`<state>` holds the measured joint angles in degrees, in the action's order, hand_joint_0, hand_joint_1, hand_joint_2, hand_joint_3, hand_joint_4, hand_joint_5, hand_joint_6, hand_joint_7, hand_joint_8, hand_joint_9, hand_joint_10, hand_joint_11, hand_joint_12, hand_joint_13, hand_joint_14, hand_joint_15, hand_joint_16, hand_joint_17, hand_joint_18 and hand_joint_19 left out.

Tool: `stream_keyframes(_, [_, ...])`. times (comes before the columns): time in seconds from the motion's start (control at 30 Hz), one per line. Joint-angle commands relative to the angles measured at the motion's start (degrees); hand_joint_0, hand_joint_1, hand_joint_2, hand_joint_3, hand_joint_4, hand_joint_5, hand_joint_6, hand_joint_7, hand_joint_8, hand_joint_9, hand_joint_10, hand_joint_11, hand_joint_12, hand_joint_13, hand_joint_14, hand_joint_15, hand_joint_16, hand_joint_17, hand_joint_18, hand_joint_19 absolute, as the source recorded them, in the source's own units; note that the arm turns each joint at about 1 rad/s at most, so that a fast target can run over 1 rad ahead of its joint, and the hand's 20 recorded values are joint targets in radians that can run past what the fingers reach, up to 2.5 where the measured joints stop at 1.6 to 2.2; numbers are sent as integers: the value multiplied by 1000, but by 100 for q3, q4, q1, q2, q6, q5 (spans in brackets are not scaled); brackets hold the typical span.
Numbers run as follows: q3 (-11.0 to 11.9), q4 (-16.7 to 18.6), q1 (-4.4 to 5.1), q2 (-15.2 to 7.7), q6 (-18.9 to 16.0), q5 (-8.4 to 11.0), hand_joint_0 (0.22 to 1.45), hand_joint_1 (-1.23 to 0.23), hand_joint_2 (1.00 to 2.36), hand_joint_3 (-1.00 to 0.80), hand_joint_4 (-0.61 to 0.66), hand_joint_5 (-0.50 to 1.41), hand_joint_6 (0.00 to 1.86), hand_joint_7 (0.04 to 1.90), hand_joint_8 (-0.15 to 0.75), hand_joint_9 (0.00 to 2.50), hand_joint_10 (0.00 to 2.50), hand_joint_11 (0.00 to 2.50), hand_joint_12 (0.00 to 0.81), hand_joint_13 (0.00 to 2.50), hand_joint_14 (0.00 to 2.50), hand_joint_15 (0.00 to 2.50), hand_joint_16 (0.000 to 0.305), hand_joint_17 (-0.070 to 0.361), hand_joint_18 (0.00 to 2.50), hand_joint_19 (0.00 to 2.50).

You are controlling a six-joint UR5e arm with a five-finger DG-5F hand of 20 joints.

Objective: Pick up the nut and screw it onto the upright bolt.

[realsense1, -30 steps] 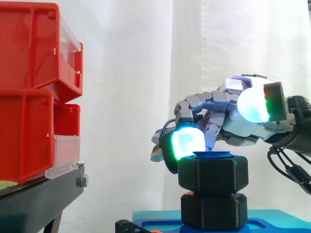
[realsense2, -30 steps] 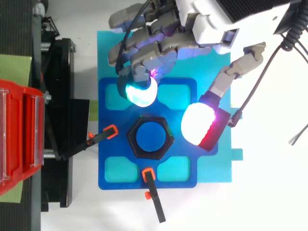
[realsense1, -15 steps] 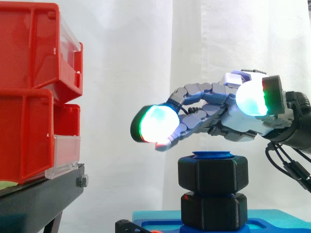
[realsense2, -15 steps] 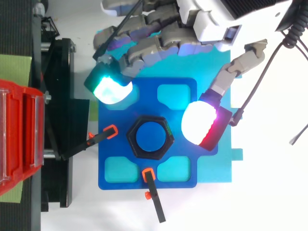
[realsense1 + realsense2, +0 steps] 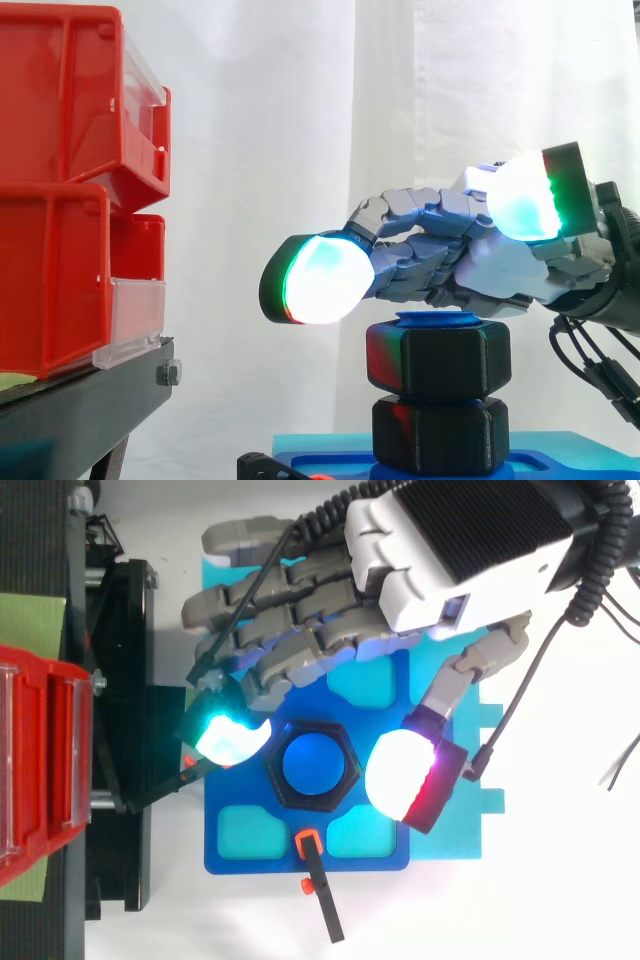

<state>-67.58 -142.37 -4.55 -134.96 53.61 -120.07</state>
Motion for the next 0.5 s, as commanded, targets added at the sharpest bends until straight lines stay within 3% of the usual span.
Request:
stream_keyframes(0.0, [0, -45, 33, -4, 0, 1, 448, -144, 1000, -500, 112, -215, 501, 597, 206, 342, 0, 0, 329, 139, 0, 0, 49, 109, 0, 0])
stream_keyframes(0.37, [-18, -124, 86, -13, 0, 80, 458, -161, 1000, -500, 146, -195, 502, 684, 220, 349, 0, 0, 328, 143, 0, 0, 47, 106, 0, 0])
stream_keyframes(0.47, [-141, -80, 86, -13, 0, 98, 467, -190, 1000, -500, 160, -190, 502, 750, 233, 383, 0, 0, 325, 152, 0, 0, 46, 103, 0, 0])
